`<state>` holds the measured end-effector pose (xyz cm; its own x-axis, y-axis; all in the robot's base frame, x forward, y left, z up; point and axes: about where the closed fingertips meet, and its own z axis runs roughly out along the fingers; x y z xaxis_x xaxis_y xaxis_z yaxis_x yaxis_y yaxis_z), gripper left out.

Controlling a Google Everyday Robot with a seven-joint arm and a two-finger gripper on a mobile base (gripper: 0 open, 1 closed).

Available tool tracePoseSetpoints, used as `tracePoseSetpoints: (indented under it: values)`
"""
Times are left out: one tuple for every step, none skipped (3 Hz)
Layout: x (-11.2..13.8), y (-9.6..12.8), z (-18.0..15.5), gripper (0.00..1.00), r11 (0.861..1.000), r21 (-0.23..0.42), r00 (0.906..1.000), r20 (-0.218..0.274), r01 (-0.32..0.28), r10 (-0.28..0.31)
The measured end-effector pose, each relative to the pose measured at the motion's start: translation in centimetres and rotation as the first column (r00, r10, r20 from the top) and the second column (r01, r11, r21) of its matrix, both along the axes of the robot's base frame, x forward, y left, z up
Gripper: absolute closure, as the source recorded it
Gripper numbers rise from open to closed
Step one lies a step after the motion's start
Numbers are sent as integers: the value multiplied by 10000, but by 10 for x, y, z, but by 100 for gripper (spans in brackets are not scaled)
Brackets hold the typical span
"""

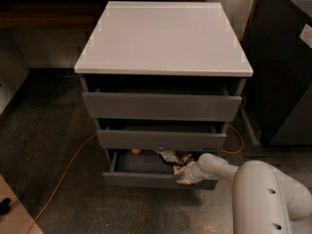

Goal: Pick orange from bottom drawer and place on counter

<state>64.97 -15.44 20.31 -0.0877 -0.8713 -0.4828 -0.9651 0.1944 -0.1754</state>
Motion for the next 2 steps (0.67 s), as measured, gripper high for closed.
tracePoseSetpoints:
  values:
    - [-4, 1, 0, 100, 10000, 57, 10000, -54, 27, -27]
    - [-39, 14, 4, 100, 9980, 566, 9981, -556, 288, -257]
